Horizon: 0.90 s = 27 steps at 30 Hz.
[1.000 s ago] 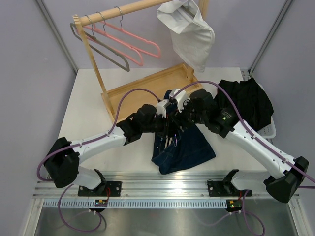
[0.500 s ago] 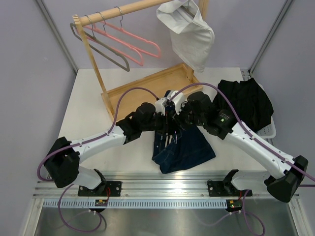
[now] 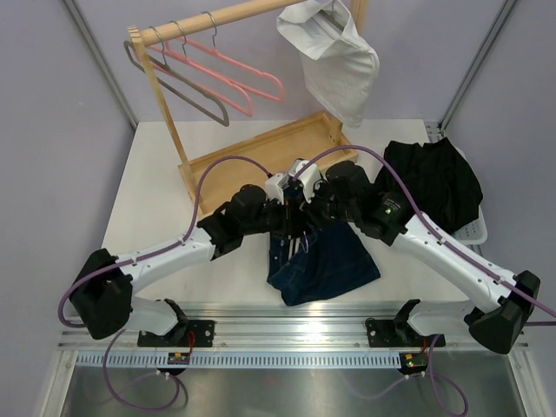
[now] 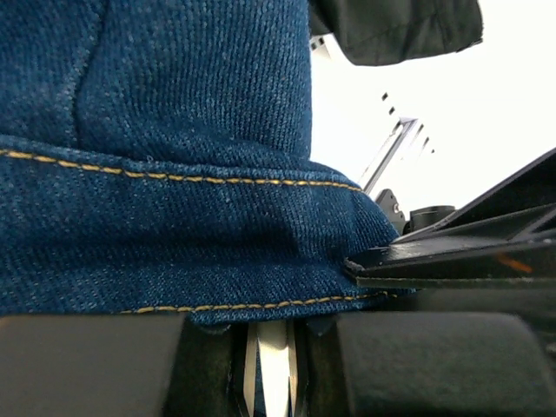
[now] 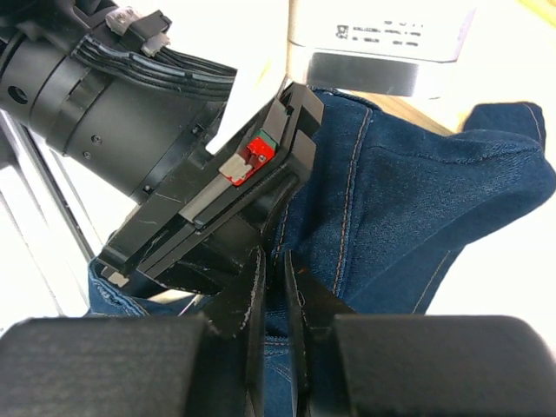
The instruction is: Remove the skirt from the hanger
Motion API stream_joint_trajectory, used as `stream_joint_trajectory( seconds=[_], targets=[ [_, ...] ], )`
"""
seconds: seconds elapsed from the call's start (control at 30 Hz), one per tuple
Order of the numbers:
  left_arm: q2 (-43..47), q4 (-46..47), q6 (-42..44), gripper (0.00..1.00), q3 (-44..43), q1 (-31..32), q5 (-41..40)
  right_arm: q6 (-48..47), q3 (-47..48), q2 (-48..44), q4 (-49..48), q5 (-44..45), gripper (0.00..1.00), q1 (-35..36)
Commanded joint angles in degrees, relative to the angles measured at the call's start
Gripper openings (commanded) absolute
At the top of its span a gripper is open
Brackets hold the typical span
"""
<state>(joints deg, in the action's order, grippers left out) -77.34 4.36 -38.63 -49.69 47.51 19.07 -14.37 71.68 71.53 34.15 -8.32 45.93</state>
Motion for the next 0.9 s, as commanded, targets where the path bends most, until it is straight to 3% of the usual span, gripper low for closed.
stream_joint_trajectory(
  seconds=[0.0, 0.2, 0.37, 0.4, 0.67, 0.87],
  targets=[
    [5.79, 0.03, 1.98, 0.00, 1.96, 0.92, 6.07, -4.35, 3.55, -0.16, -2.77, 17.11, 0.07, -5.06],
    [5.89, -0.49, 2.42, 0.00, 2.76, 0.92, 5.63, -4.61, 4.34, -1.82, -1.20, 12.04, 0.09, -5.68],
    [5.10, -0.05, 2.16, 0.00, 2.32, 0.83, 5.80, -6.63, 4.61, -2.53, 3.64, 2.36, 0.59, -5.68],
    [4.92, -0.05, 2.16, 0.00, 2.06, 0.92, 5.89, -7.94, 4.61, -2.53, 4.08, 1.73, 0.62, -5.68],
    [4.57, -0.49, 2.16, 0.00, 1.00, 0.92, 6.15, -9.54, 5.57, -1.57, 6.02, 0.06, 0.70, -5.68],
    [4.30, -0.85, 2.33, 0.00, 0.65, 0.83, 6.07, -4.00, 9.44, 0.89, 8.91, -10.30, 0.81, -5.68]
  ],
)
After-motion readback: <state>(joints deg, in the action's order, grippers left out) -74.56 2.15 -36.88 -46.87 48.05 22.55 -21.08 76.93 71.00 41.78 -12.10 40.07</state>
